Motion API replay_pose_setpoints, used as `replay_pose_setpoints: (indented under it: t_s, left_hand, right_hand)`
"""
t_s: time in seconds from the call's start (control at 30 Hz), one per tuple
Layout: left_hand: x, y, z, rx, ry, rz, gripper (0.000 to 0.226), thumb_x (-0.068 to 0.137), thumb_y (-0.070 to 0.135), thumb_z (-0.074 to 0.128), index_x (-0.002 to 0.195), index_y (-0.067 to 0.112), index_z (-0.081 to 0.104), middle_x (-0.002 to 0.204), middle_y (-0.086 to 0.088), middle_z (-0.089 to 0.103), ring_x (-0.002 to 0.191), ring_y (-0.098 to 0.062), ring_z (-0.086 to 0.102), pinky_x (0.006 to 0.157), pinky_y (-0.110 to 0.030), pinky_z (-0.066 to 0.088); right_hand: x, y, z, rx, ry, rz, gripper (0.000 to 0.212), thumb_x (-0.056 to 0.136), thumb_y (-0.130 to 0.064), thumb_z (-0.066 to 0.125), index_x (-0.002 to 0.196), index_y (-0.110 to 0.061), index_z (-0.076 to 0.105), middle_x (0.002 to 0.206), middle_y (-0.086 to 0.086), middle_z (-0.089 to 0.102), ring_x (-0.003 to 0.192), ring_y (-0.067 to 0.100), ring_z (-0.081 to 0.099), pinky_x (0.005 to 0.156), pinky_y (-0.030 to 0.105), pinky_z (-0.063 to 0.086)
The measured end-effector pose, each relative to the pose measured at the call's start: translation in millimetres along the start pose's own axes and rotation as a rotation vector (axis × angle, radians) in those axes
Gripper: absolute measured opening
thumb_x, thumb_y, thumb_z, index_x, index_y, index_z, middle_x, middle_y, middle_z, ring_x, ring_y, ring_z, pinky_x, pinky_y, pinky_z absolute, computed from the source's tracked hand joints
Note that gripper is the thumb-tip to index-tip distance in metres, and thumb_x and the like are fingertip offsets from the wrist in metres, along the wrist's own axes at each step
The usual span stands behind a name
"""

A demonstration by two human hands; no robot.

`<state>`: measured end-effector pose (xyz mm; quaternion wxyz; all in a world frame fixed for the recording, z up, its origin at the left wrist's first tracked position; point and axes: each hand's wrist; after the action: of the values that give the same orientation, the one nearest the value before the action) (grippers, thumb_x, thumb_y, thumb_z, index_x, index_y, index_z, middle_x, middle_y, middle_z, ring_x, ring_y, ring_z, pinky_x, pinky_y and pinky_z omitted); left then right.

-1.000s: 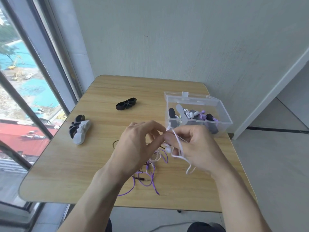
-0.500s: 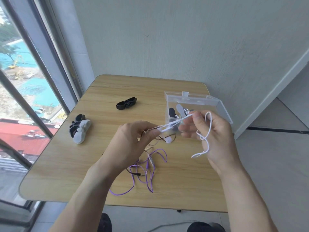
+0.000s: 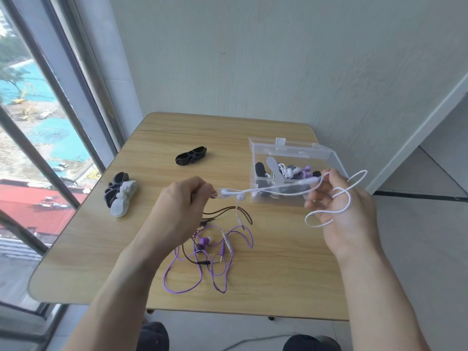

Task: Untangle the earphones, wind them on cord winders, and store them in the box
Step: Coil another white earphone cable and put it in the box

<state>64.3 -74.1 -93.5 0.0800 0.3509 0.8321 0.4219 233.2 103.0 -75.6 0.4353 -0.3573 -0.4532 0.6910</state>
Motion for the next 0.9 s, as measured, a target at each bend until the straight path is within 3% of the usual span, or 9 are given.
replay_pose_setpoints:
  t_s: [0.1, 0.23, 0.37, 0.43, 0.5, 0.63, 0.73, 0.83, 0.9]
  left_hand:
    - [0, -1, 0, 0.096, 0.02, -0.028, 0.029, 0.104, 0.023, 0.048, 0.083, 0.017, 0.068, 0.044, 0.025, 0.051, 0.052, 0.01, 0.05, 0.05, -0.01, 0.033]
    - [1, -4, -3, 0.153, 0.033, -0.071, 0.037, 0.101, 0.037, 0.051, 0.072, 0.02, 0.065, 0.057, 0.01, 0.055, 0.056, -0.004, 0.051, 0.05, -0.019, 0.033]
    - [2, -6, -8, 0.135, 0.106, -0.101, 0.039, 0.098, 0.045, 0.053, 0.072, 0.017, 0.062, 0.053, 0.006, 0.05, 0.054, -0.009, 0.048, 0.048, -0.022, 0.031]
    - [4, -10, -12, 0.134, 0.175, -0.126, 0.04, 0.096, 0.046, 0.056, 0.073, 0.014, 0.063, 0.055, 0.006, 0.051, 0.055, -0.009, 0.048, 0.049, -0.025, 0.03]
    - [7, -16, -17, 0.102, 0.266, -0.159, 0.039, 0.098, 0.042, 0.056, 0.077, 0.01, 0.066, 0.058, 0.004, 0.054, 0.06, -0.016, 0.052, 0.051, -0.03, 0.031]
    - [9, -28, -21, 0.113, 0.355, -0.227, 0.018, 0.098, 0.027, 0.055, 0.1, 0.014, 0.067, 0.082, 0.002, 0.064, 0.09, -0.028, 0.058, 0.074, -0.038, 0.041]
    - [5, -26, -13, 0.233, 0.311, -0.223, 0.02, 0.095, 0.024, 0.057, 0.113, 0.019, 0.065, 0.115, -0.004, 0.064, 0.119, -0.032, 0.045, 0.096, -0.045, 0.036]
    - [-8, -1, 1, 0.081, 0.354, -0.019, 0.027, 0.091, 0.017, 0.064, 0.117, 0.021, 0.063, 0.118, 0.004, 0.062, 0.118, -0.019, 0.049, 0.096, -0.028, 0.035]
    - [-20, 23, 16, -0.085, 0.206, 0.157, 0.043, 0.088, 0.019, 0.069, 0.129, 0.023, 0.055, 0.124, 0.014, 0.058, 0.117, 0.001, 0.049, 0.095, -0.007, 0.031]
  right_hand:
    - [6, 4, -6, -0.01, 0.055, 0.04, 0.023, 0.102, -0.019, 0.054, 0.081, -0.011, 0.06, 0.053, -0.006, 0.046, 0.049, 0.013, 0.039, 0.052, 0.025, 0.039]
    - [8, 2, -10, 0.037, 0.137, 0.097, 0.018, 0.099, -0.017, 0.058, 0.083, -0.01, 0.061, 0.05, -0.008, 0.032, 0.052, 0.013, 0.032, 0.055, 0.027, 0.034]
    - [9, -1, -10, 0.102, 0.169, 0.121, 0.022, 0.096, -0.013, 0.059, 0.075, -0.014, 0.056, 0.055, -0.006, 0.028, 0.047, 0.012, 0.028, 0.051, 0.027, 0.027]
    - [12, -3, -13, 0.119, 0.204, 0.119, 0.026, 0.096, -0.011, 0.055, 0.07, -0.015, 0.053, 0.054, -0.006, 0.032, 0.047, 0.013, 0.03, 0.052, 0.028, 0.026]
    - [14, -4, -17, 0.105, 0.218, 0.101, 0.028, 0.098, -0.013, 0.053, 0.07, -0.015, 0.053, 0.056, -0.003, 0.045, 0.049, 0.014, 0.04, 0.054, 0.028, 0.036]
    - [13, -4, -20, 0.049, 0.163, 0.095, 0.028, 0.103, -0.019, 0.05, 0.077, -0.011, 0.057, 0.073, 0.005, 0.059, 0.062, 0.018, 0.058, 0.062, 0.033, 0.051]
    - [11, -9, -19, 0.111, 0.133, 0.121, 0.026, 0.104, -0.023, 0.048, 0.082, -0.012, 0.056, 0.08, 0.007, 0.07, 0.071, 0.022, 0.069, 0.067, 0.036, 0.057]
    - [6, -12, -15, 0.104, 0.023, 0.144, 0.025, 0.105, -0.024, 0.048, 0.085, -0.011, 0.057, 0.078, 0.008, 0.075, 0.07, 0.024, 0.074, 0.063, 0.035, 0.059]
    - [-1, -10, -8, 0.066, -0.049, 0.158, 0.025, 0.104, -0.023, 0.049, 0.086, -0.008, 0.06, 0.078, 0.009, 0.075, 0.07, 0.025, 0.074, 0.063, 0.037, 0.06]
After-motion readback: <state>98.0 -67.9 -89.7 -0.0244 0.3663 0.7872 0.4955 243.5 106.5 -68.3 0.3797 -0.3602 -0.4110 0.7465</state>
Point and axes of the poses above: each hand's wrist, its own x-axis towards the middle knuckle, its own z-axis out of the palm, y = z × x
